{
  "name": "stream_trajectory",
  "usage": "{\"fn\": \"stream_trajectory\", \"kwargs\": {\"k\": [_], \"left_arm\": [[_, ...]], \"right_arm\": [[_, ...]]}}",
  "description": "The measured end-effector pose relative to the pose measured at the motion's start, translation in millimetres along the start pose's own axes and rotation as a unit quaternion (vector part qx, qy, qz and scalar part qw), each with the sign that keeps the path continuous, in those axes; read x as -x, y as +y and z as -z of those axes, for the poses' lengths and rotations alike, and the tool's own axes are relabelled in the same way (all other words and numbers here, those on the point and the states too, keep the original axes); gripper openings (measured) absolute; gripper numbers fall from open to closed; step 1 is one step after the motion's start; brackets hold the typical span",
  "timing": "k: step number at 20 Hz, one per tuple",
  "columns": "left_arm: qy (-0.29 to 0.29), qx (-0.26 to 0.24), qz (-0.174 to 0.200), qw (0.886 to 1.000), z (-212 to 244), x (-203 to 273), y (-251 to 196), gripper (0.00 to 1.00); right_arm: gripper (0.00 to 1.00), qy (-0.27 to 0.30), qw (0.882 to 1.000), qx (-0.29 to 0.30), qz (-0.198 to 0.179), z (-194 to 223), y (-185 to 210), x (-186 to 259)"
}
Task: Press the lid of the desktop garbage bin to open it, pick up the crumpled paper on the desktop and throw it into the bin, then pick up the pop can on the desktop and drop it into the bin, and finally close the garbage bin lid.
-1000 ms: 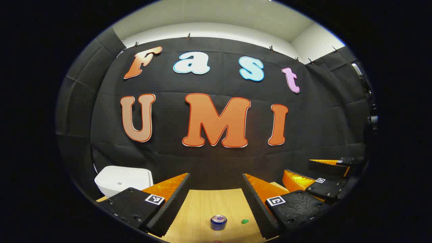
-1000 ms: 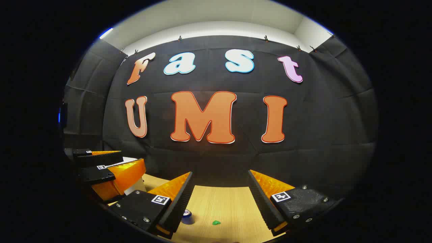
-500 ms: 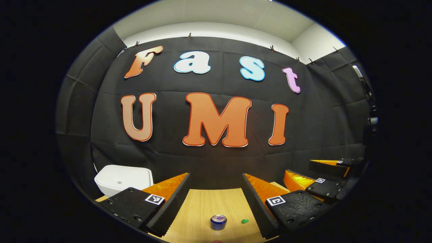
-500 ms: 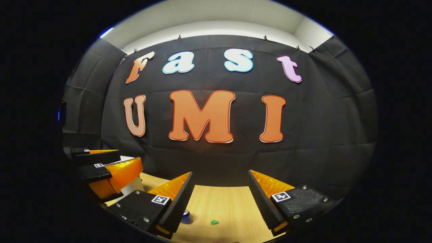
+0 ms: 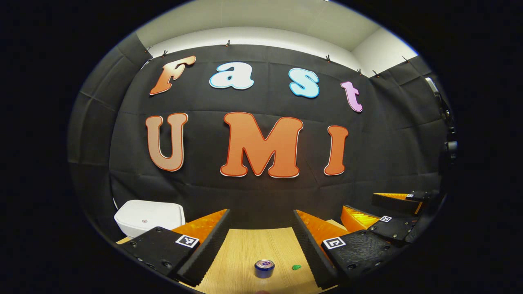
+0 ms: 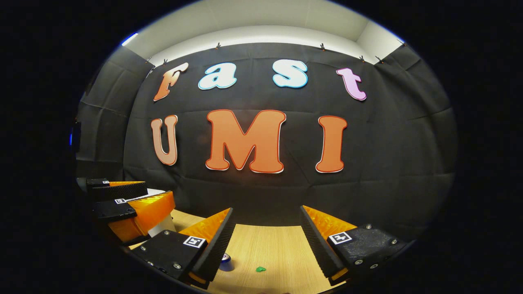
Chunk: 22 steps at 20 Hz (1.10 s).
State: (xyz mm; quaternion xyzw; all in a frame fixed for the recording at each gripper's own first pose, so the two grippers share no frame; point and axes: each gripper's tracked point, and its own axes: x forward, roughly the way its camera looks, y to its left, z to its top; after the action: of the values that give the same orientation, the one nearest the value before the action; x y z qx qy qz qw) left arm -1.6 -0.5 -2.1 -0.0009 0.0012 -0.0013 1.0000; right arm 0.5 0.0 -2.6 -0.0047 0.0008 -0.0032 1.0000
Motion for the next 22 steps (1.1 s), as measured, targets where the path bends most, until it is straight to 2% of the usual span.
{"fn": "stream_trajectory", "kwargs": {"k": [22], "left_arm": [[-0.001, -0.01, -0.016, 1.0, -1.0, 1.5, 21.7, 0.94]], "right_arm": [[0.93, 0.01, 1.0, 0.001, -0.01, 6.0, 16.9, -9.4]]}}
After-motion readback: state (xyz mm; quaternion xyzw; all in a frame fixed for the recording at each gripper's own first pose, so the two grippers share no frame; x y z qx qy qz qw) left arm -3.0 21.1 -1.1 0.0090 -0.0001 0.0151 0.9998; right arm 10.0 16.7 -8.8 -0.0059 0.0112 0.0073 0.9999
